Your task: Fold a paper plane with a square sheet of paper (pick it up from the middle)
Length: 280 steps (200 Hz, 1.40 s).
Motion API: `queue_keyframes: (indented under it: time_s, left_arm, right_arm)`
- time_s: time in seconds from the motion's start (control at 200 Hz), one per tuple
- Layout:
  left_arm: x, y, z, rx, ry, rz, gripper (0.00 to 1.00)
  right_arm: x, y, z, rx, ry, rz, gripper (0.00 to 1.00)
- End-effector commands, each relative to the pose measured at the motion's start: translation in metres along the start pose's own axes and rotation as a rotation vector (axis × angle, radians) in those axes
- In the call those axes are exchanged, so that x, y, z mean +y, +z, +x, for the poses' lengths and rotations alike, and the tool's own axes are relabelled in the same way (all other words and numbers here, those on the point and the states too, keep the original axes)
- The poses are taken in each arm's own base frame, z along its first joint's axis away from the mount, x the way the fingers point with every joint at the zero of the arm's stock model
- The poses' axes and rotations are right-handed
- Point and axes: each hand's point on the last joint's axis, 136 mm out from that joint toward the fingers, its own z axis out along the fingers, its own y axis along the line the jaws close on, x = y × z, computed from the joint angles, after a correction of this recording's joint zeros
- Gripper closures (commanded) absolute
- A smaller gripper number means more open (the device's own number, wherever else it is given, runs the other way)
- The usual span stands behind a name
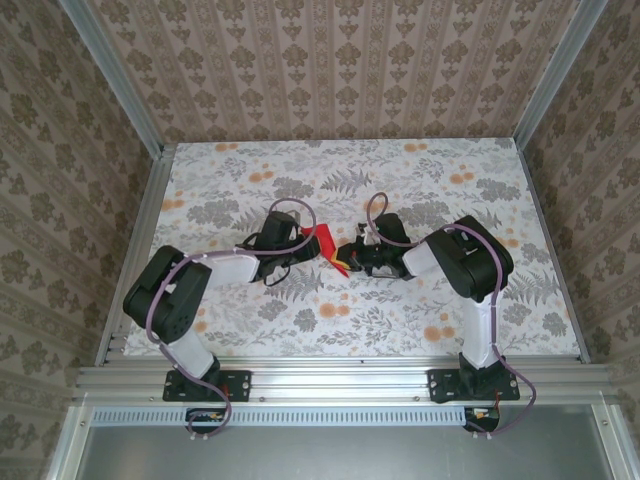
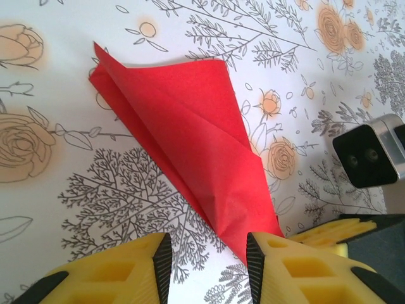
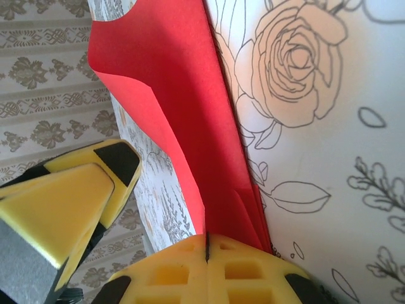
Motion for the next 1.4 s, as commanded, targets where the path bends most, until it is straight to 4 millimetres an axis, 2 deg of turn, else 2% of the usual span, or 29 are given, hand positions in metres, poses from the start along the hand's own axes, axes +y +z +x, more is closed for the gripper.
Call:
queue_keyframes:
  time_s: [0.0, 0.27, 0.6, 0.785, 1.14, 1.395]
  left_arm:
    - [-0.004, 0.006, -0.019, -0.038, -0.012, -0.003, 0.61]
    - [0.0, 0.026, -0.016, 0.001, -0.003, -0.015, 0.65]
    - [-0.008, 0.017, -0.014, -0.028, 0.018, 0.06, 0.62]
    - [-0.008, 0.015, -0.009, -0.024, 0.026, 0.071, 0.65]
    - [0.002, 0.024, -0.004, 0.023, 0.029, -0.002, 0.71]
    - [-0.005, 0.03, -0.005, 0.036, 0.047, 0.001, 0.72]
  right_arm:
    - [-0.025, -0.001, 0.011, 0.031, 0.042, 0.044, 0.94]
    - [-0.023, -0.003, 0.012, 0.019, 0.037, 0.017, 0.94]
    - [-0.039, -0.003, 0.007, -0.012, 0.127, 0.037, 0.96]
    - [-0.047, -0.004, 0.006, -0.022, 0.154, 0.055, 0.96]
    - [-0.057, -0.004, 0.007, -0.02, 0.177, 0.073, 0.96]
    - [-0.06, -0.004, 0.009, -0.017, 0.184, 0.079, 0.97]
